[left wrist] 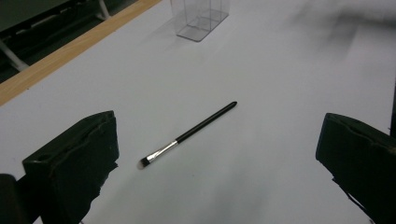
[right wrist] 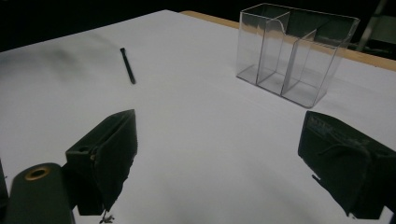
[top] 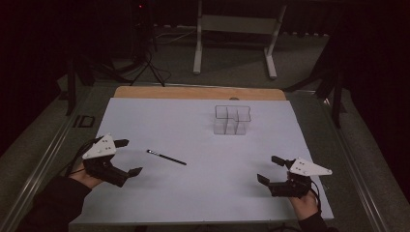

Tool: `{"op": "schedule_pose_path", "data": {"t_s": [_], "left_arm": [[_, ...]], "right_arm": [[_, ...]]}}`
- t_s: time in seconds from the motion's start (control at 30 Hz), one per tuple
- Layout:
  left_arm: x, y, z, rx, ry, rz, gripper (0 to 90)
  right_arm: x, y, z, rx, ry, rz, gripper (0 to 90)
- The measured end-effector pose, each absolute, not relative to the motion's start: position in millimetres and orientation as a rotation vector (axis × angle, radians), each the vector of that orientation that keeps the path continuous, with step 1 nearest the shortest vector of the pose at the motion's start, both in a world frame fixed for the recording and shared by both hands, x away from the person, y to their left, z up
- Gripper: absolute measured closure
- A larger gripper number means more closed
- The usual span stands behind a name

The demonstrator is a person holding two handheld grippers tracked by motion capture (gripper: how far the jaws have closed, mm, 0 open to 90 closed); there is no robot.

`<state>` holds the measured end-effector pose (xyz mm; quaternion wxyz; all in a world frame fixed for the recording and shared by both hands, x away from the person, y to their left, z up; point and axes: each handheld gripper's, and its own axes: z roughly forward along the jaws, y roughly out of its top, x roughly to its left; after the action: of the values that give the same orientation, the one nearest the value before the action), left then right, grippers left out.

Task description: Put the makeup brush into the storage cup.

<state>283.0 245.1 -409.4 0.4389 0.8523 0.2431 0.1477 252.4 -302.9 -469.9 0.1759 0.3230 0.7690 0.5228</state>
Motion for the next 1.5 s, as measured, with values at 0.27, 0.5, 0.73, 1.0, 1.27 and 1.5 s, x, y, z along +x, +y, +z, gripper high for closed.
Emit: {"op": "schedule_pose_path", "data": {"t_s": [0.27,0.5,0.73,1.0,1.27,1.5], "left_arm": [[297.9,241.1,-402.5,2.153,0.631,0.329,0.4],[309.5,241.0,-402.1,2.213,0.586,0.285,0.4],[322.8,234.9,-399.9,2.262,0.542,0.229,0.4],[336.3,228.0,-407.2,2.317,0.497,0.229,0.4],[352.3,217.7,-422.1,2.437,0.474,0.229,0.4],[361.5,209.1,-427.5,2.497,0.428,0.207,0.4]], "right_arm": [[252.8,-302.9,-470.0,0.914,2.178,1.478,11.9],[252.5,-301.6,-469.2,0.891,2.183,1.488,12.9],[253.0,-301.7,-469.5,0.89,2.183,1.489,12.8],[252.9,-301.6,-469.4,0.889,2.183,1.488,12.4],[253.2,-300.8,-470.0,0.887,2.19,1.483,12.3],[253.6,-301.0,-470.3,0.888,2.191,1.486,12.2]]}}
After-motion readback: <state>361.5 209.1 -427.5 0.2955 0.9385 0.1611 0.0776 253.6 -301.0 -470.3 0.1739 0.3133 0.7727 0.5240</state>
